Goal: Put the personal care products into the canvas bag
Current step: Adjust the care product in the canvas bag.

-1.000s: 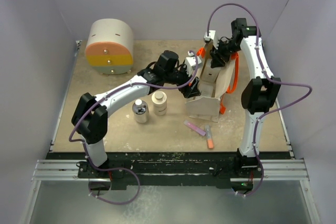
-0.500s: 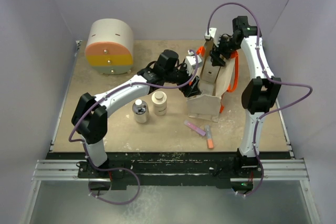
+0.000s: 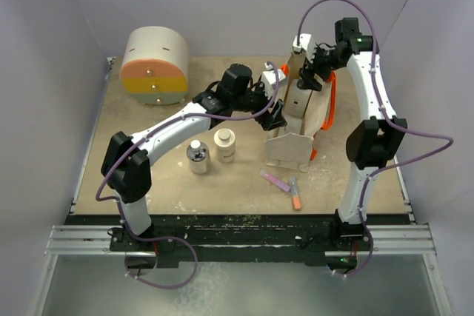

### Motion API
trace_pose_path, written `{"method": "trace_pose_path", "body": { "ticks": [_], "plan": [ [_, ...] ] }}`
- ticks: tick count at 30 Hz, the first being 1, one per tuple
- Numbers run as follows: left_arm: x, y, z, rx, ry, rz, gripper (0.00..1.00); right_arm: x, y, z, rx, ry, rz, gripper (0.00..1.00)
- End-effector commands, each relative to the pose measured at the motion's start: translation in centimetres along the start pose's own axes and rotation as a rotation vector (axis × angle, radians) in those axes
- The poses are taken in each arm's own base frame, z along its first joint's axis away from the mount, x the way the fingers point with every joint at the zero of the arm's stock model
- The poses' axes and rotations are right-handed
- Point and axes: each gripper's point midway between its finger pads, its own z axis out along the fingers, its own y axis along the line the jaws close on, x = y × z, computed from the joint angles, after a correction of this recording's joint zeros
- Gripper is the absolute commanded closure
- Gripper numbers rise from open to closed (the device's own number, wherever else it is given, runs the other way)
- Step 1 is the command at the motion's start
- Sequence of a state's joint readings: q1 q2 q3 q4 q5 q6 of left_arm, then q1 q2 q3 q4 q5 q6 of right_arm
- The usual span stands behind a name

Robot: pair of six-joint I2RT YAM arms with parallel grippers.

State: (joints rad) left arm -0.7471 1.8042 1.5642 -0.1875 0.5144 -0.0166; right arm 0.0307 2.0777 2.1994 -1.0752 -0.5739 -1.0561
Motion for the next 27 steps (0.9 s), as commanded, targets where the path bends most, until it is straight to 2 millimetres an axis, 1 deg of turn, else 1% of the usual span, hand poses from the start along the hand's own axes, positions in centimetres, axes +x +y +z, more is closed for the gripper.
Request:
{"method": "trace_pose_path", "body": {
  "ticks": [1,5,10,13,16,19,23,27],
  "plan": [
    [-3.4,0.2,-0.3,-0.029,-0.084,0.001,0.15,-3.8,0.7,-3.7,0.059,-0.095,-0.047,0.19],
    [-3.7,0.8,-0.7,-0.078,-0.089,-0.023,0.18,-4.2,2.9,-4.1,0.028,-0.103,-0.087,0.18],
    [-2.8,1.6,-1.0,-0.145,-0.075,-0.080,0.25,-4.2,6.2,-3.9,-0.009,-0.127,-0.114,0.18],
    [-2.3,1.9,-1.2,-0.164,-0.069,-0.112,0.27,-3.9,8.8,-2.5,-0.077,-0.126,-0.121,0.18],
    [-1.9,1.7,-1.0,-0.156,-0.064,-0.137,0.31,-3.6,11.3,-0.8,-0.145,-0.123,-0.120,0.18],
    [-1.2,2.0,-1.1,-0.165,-0.059,-0.181,0.40,-3.2,13.0,0.4,-0.178,-0.131,-0.098,0.17],
    [-0.3,2.8,-1.5,-0.173,-0.061,-0.254,0.57,-2.3,15.3,1.1,-0.212,-0.150,-0.065,0.16],
    [0.0,2.7,-1.3,-0.150,-0.061,-0.266,0.71,-1.3,16.7,1.9,-0.215,-0.149,-0.062,0.12]
  ]
}}
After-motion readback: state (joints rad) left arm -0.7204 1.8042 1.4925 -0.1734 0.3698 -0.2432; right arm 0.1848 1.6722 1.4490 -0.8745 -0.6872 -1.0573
